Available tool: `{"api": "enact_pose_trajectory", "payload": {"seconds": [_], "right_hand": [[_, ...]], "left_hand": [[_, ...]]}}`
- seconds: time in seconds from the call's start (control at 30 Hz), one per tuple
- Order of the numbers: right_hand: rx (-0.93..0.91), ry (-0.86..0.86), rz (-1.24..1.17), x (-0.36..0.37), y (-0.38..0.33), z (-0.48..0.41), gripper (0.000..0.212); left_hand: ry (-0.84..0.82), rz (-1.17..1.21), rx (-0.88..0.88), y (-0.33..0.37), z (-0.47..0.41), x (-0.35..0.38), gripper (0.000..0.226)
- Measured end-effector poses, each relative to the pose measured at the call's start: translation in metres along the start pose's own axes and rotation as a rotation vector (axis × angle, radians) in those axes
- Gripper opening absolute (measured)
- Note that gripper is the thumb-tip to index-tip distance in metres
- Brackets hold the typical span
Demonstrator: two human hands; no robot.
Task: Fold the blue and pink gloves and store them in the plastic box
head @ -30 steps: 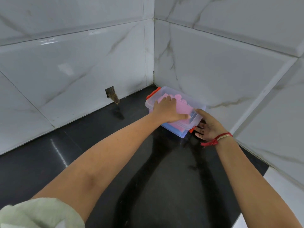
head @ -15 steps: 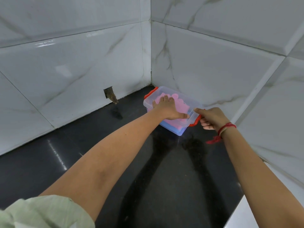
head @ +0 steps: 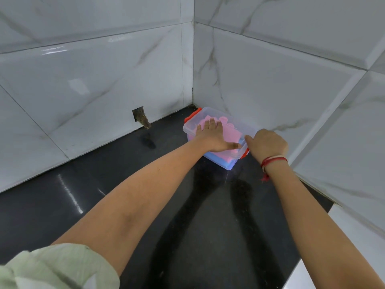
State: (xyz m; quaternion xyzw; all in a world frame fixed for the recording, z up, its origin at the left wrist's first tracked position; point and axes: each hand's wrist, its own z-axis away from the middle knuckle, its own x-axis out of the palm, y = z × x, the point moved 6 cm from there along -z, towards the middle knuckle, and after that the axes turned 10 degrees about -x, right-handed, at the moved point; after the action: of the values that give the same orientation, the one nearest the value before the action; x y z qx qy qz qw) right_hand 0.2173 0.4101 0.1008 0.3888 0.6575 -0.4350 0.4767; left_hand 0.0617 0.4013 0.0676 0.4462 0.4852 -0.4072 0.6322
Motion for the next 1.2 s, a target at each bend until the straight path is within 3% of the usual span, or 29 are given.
{"api": "enact_pose_trajectory", "payload": {"seconds": [0.1,0.13,0.2,0.27,0.33,0.47,0.73,1.03,1.2], "right_hand": [[-0.121,0.247,0.091,-0.017,-0.013,0.013,0.042],[-0.19,0.25,0.049,-0.015,-0.018,0.016,0.045],[-0.308,0.064,-0.024,0.003,-0.025,0.015,0.054],[-0.358,-0.119,-0.073,0.023,-0.027,0.018,0.056],[-0.377,-0.139,-0.16,0.03,-0.028,0.022,0.055],[-0.369,-0.126,-0.037,0.033,-0.03,0.028,0.057],[-0.309,-0.14,0.045,0.031,-0.03,0.035,0.056],[-0.258,-0.091,-0.041,0.031,-0.03,0.032,0.051],[-0.24,-0.086,-0.073,0.024,-0.033,0.029,0.056]], "left_hand": [[0.077,0.013,-0.048,-0.016,0.003,-0.003,0.108],[0.108,0.027,-0.117,-0.026,0.006,-0.002,0.112],[0.097,0.113,-0.244,-0.045,0.01,0.006,0.118],[0.055,0.183,-0.265,-0.051,0.012,0.014,0.113],[0.073,0.192,-0.201,-0.048,0.009,0.013,0.106],[0.07,0.181,-0.093,-0.04,-0.002,0.01,0.097],[0.027,0.168,-0.035,-0.036,-0.012,0.009,0.096],[0.018,0.16,-0.023,-0.034,-0.009,0.005,0.094],[-0.048,0.186,0.001,-0.041,0.015,-0.002,0.079]]}}
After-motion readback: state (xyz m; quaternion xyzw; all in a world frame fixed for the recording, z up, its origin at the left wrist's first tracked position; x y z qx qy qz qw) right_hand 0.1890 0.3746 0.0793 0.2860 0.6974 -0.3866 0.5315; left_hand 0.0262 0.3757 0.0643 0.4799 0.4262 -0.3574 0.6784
